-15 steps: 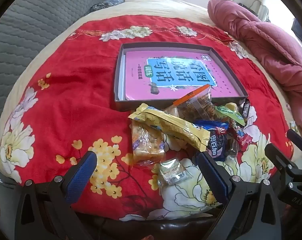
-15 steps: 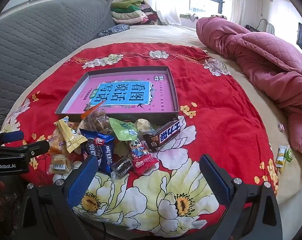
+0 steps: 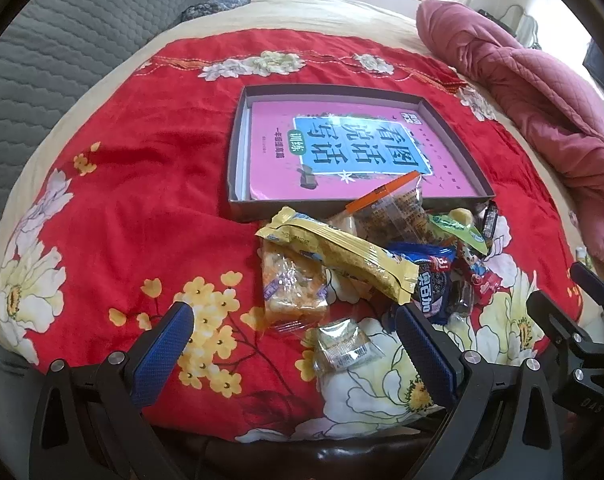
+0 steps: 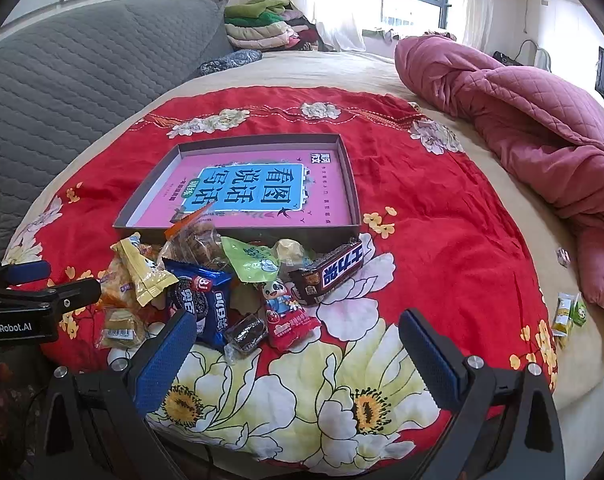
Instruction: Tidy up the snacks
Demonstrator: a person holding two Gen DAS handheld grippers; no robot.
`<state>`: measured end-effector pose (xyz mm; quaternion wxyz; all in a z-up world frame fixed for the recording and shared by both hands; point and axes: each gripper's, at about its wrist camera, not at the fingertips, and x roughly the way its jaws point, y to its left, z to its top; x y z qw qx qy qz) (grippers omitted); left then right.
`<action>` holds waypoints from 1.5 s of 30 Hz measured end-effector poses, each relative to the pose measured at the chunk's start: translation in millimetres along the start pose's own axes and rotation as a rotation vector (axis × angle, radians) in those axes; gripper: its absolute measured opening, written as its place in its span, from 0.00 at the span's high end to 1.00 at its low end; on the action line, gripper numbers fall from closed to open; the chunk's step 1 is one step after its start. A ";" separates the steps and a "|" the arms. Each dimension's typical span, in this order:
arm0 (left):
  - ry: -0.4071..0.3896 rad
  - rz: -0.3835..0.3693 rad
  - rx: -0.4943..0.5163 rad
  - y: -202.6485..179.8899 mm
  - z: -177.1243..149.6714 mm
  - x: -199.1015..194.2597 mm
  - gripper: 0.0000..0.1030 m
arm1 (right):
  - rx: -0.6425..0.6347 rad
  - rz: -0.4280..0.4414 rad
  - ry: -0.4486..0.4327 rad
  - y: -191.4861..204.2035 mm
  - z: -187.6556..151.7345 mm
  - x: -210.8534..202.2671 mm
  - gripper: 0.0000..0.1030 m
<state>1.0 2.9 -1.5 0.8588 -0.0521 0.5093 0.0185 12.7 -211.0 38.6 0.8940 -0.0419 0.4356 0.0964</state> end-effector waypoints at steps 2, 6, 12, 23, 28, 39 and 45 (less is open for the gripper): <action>0.006 0.005 0.000 -0.4 -0.4 1.2 0.02 | 0.001 0.001 -0.002 0.8 -0.2 0.3 0.01; 0.020 -0.006 -0.015 2.4 -0.4 2.9 0.02 | -0.005 0.008 -0.008 2.2 -0.3 -0.4 0.01; 0.042 -0.008 -0.022 6.0 -2.3 5.0 0.02 | -0.012 0.016 -0.002 3.5 -0.7 0.9 0.01; 0.043 -0.020 -0.034 10.9 -5.1 10.2 0.02 | 0.000 0.036 0.026 0.9 -2.4 9.4 0.01; 0.036 -0.036 -0.028 8.5 -6.3 12.3 0.02 | 0.010 0.037 0.038 -0.8 -2.8 12.2 0.01; 0.067 -0.046 -0.022 4.9 -8.3 19.6 0.02 | 0.013 0.041 0.064 -1.5 -4.1 20.2 0.01; 0.110 -0.048 -0.017 4.6 -10.5 27.0 0.02 | 0.019 0.045 0.079 -2.9 -4.8 24.8 0.01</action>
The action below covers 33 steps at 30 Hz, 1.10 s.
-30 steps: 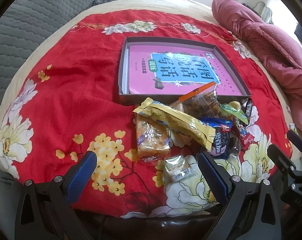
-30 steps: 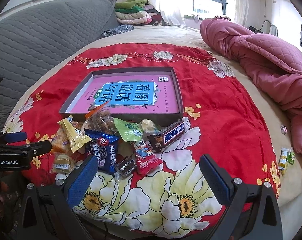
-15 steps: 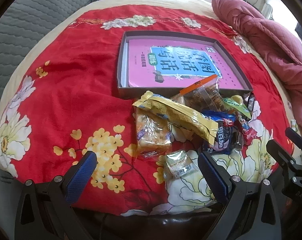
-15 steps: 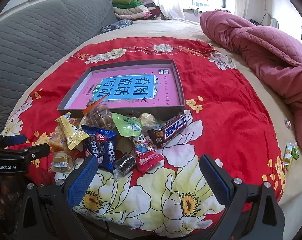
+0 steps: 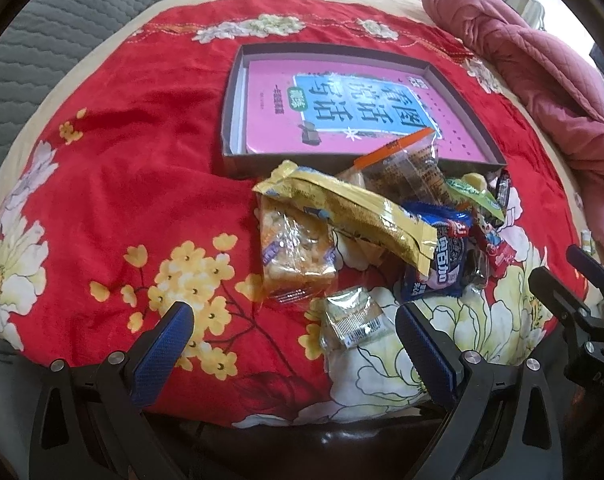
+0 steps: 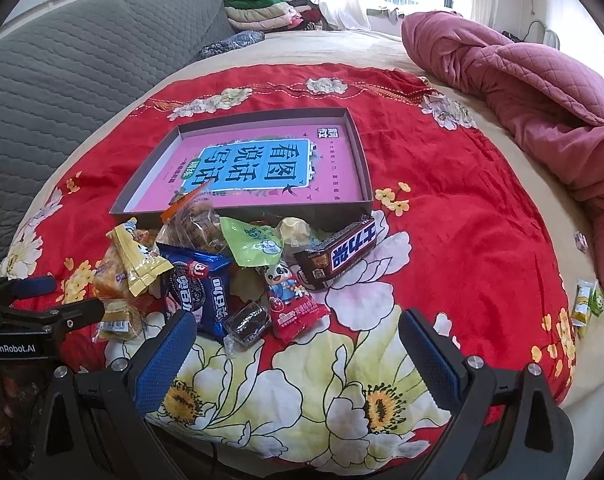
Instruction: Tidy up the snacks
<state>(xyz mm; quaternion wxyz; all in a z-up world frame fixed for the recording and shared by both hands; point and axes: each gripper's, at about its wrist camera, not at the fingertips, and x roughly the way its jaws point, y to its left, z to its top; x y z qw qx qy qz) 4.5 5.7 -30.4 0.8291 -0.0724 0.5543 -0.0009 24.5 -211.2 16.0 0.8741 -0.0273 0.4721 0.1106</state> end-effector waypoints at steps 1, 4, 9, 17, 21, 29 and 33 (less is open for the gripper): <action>0.012 -0.002 -0.002 0.7 -0.5 1.9 0.02 | 0.001 0.001 0.002 -0.1 0.1 0.9 0.01; 0.048 -0.004 -0.010 3.0 -1.8 9.0 0.02 | 0.005 0.004 0.017 -0.9 0.0 5.7 0.01; 0.083 -0.038 -0.036 6.7 -3.4 19.4 0.02 | 0.015 0.007 0.029 -3.5 0.9 10.9 0.01; 0.133 -0.080 -0.055 3.4 -1.7 36.1 0.02 | 0.056 0.008 0.038 -15.4 3.4 18.6 0.01; 0.137 -0.083 -0.055 -1.4 -0.1 40.7 0.02 | 0.079 -0.003 0.028 -23.2 5.3 21.4 0.01; 0.135 -0.039 -0.016 -19.3 9.1 50.4 0.02 | 0.149 -0.023 0.023 -43.5 10.6 34.1 0.01; 0.133 -0.023 0.000 -24.5 12.3 55.0 0.02 | 0.212 -0.028 0.017 -57.4 16.0 42.9 0.01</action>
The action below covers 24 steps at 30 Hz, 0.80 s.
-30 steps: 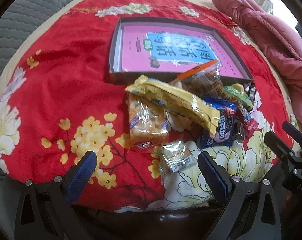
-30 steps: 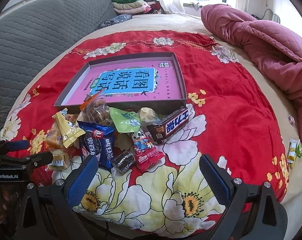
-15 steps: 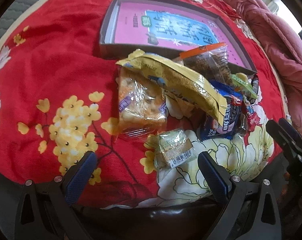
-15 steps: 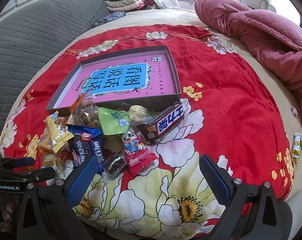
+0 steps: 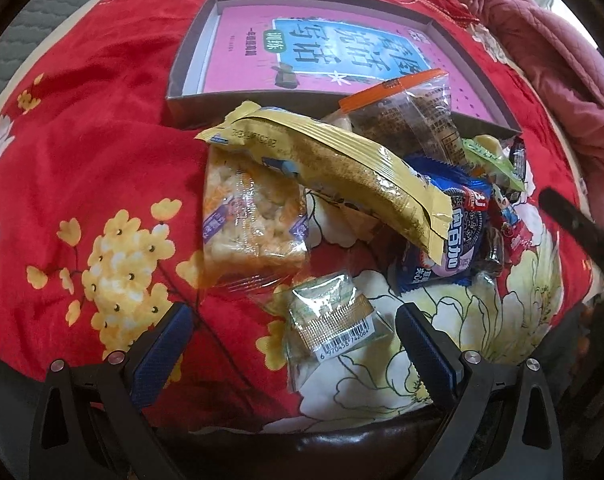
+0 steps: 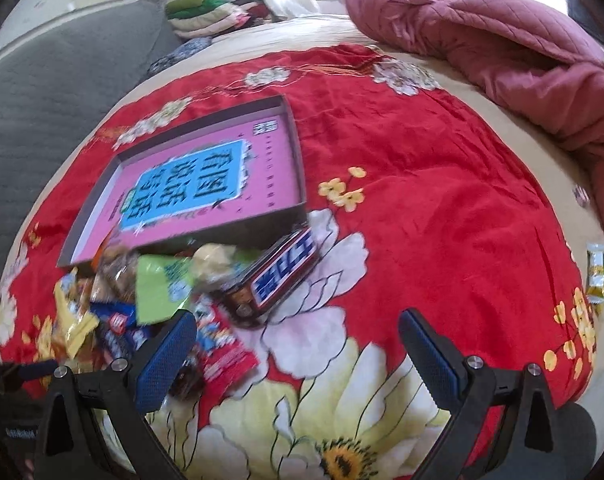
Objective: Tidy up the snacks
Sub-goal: 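Grasp the blue chocolate bar with the right gripper while the left gripper grasps a clear cake packet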
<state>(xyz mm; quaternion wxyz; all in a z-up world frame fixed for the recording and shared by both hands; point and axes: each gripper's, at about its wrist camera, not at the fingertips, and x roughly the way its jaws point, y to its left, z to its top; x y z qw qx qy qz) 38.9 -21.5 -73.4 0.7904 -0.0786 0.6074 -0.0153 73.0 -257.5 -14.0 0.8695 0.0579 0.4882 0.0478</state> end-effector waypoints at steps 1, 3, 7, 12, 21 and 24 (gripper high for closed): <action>0.001 0.002 0.001 -0.5 0.9 1.2 0.02 | 0.021 -0.001 -0.001 -3.1 2.5 1.9 0.01; 0.003 0.005 -0.001 -0.6 2.5 3.1 0.02 | 0.068 0.010 0.008 -9.1 6.8 6.7 0.02; -0.004 -0.001 -0.007 -5.8 6.3 5.9 0.02 | 0.149 0.047 0.059 -14.9 13.5 21.9 0.09; -0.012 -0.018 -0.012 -5.5 6.8 6.6 0.02 | 0.149 0.087 0.080 -6.9 16.2 34.0 0.25; -0.019 -0.022 -0.015 5.9 -0.1 -1.3 0.18 | 0.203 0.196 0.090 -11.0 19.2 46.4 0.51; -0.021 -0.019 -0.009 6.2 -0.6 -2.9 0.27 | 0.211 0.230 0.083 -14.4 17.8 47.5 0.59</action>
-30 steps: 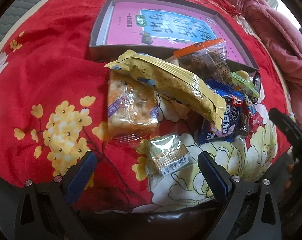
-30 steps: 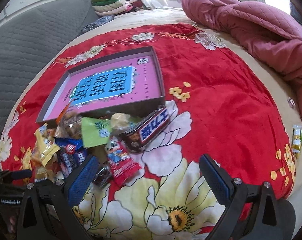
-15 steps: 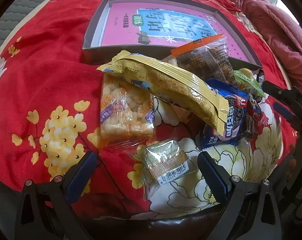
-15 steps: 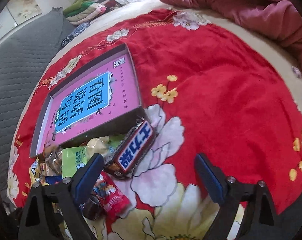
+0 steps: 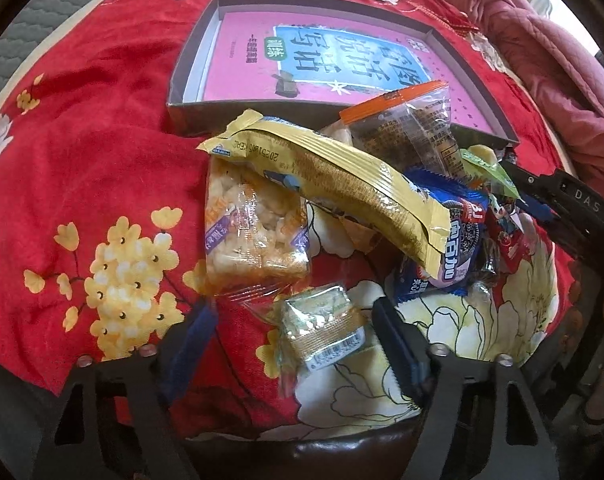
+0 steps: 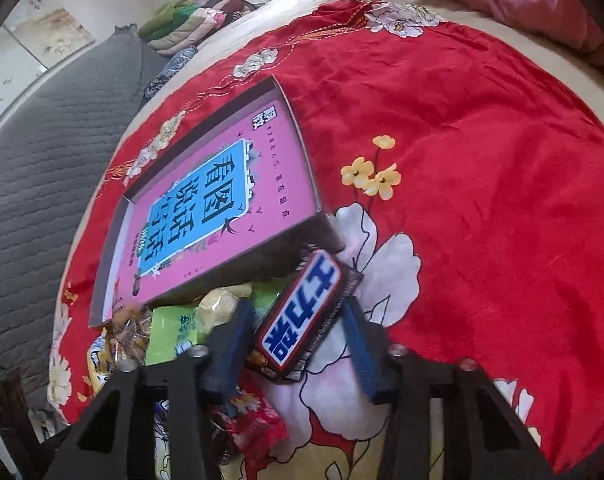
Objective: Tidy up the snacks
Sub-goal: 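Grasp the blue chocolate bar with the right gripper while the left gripper grasps a clear cake packet, then lift both held snacks and carry them over the grey box with the pink book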
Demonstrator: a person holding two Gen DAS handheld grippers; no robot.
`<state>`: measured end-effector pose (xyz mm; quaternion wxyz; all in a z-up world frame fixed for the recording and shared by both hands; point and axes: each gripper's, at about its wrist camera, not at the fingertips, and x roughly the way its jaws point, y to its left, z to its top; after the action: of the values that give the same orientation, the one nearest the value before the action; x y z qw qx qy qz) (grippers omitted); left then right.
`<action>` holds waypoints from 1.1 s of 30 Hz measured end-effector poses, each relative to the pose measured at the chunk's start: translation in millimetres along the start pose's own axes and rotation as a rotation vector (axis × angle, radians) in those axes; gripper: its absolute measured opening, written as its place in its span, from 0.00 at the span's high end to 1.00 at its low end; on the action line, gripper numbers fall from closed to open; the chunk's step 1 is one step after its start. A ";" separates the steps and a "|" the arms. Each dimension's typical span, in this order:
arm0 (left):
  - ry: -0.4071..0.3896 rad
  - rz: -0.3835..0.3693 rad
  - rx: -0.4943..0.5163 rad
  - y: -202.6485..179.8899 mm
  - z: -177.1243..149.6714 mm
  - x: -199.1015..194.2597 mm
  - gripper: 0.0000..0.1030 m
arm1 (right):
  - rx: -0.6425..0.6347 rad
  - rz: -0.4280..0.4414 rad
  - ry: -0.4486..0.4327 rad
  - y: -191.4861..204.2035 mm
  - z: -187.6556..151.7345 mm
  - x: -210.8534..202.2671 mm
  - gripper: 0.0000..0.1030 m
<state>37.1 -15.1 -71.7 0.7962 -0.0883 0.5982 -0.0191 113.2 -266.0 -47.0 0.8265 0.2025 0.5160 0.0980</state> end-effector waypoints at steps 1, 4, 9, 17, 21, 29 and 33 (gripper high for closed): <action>0.000 -0.001 0.003 -0.2 -0.5 -0.6 0.32 | 0.005 0.016 0.000 -1.8 -0.1 0.6 0.60; 0.001 -0.005 0.007 -0.9 -1.1 -1.2 0.41 | 0.011 0.038 -0.003 -4.9 -0.5 -0.2 0.62; 0.002 -0.022 -0.004 3.0 -2.0 -3.5 0.47 | -0.035 0.036 -0.025 0.4 -2.0 -5.7 0.64; 0.003 -0.064 -0.015 10.0 -7.5 -16.3 0.55 | -0.075 0.012 -0.076 2.4 -2.6 -20.3 0.72; -0.011 -0.074 -0.017 13.1 -8.9 -25.4 0.57 | -0.094 0.016 -0.077 3.1 -2.7 -21.5 0.72; -0.037 -0.065 -0.015 22.1 -10.9 -41.0 0.58 | -0.086 0.002 -0.015 -2.8 -5.5 -9.9 0.73; -0.076 -0.057 -0.002 17.8 -7.4 -52.5 0.58 | -0.160 -0.061 0.002 7.0 -10.1 -6.5 0.73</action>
<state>13.8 8.6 -26.8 0.8173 -0.1065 0.5650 -0.0379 101.7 -259.8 -42.6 0.8422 0.1198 0.5132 0.1139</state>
